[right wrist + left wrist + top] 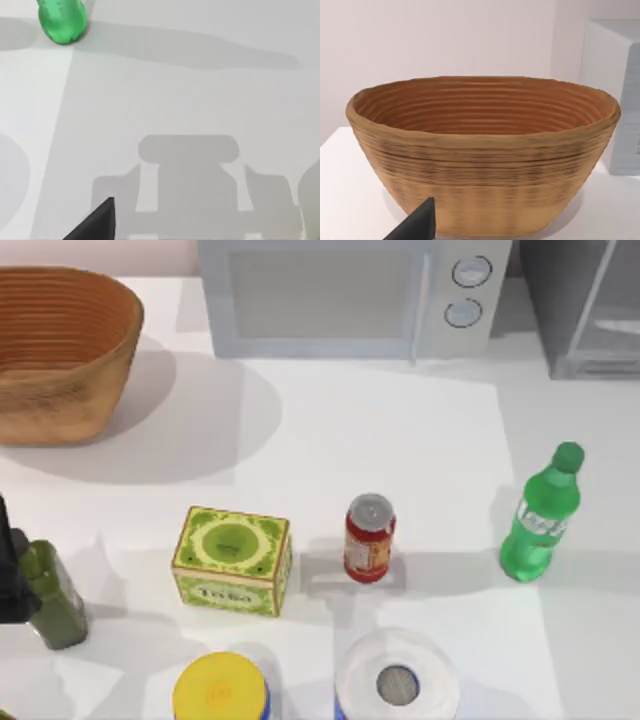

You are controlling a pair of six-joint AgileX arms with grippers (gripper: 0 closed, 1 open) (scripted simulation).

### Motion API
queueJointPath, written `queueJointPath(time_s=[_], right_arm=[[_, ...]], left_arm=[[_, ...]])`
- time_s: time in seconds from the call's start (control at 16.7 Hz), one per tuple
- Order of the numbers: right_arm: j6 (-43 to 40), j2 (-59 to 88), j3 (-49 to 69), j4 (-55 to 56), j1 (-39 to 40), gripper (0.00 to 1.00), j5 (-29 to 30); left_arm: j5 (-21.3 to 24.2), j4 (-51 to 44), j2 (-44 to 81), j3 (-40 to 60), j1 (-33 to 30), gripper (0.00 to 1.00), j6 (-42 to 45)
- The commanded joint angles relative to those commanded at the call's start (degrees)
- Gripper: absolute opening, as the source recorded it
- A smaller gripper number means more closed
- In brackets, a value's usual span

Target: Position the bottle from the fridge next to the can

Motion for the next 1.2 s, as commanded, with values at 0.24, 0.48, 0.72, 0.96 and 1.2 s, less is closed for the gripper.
queueJointPath(time_s=[0.24, 0.48, 0.72, 0.96, 1.2], right_arm=[[-15.64, 15.58, 7.08, -2.91, -15.24, 1.0, -8.26], [-39.96, 39.92, 15.45, -5.4, -37.21, 1.0, -19.2], [-67.19, 67.61, 23.34, -5.9, -60.24, 1.0, -30.5], [-90.78, 91.44, 29.68, -4.24, -80.66, 1.0, -40.52], [-105.65, 106.42, 33.68, -1.69, -94.34, 1.0, -47.74]], left_arm=[[0.0, 0.0, 0.0, 0.0, 0.0, 1.0, 0.0], [0.0, 0.0, 0.0, 0.0, 0.0, 1.0, 0.0], [0.0, 0.0, 0.0, 0.0, 0.0, 1.0, 0.0], [0.0, 0.0, 0.0, 0.0, 0.0, 1.0, 0.0], [0.0, 0.0, 0.0, 0.0, 0.0, 1.0, 0.0]])
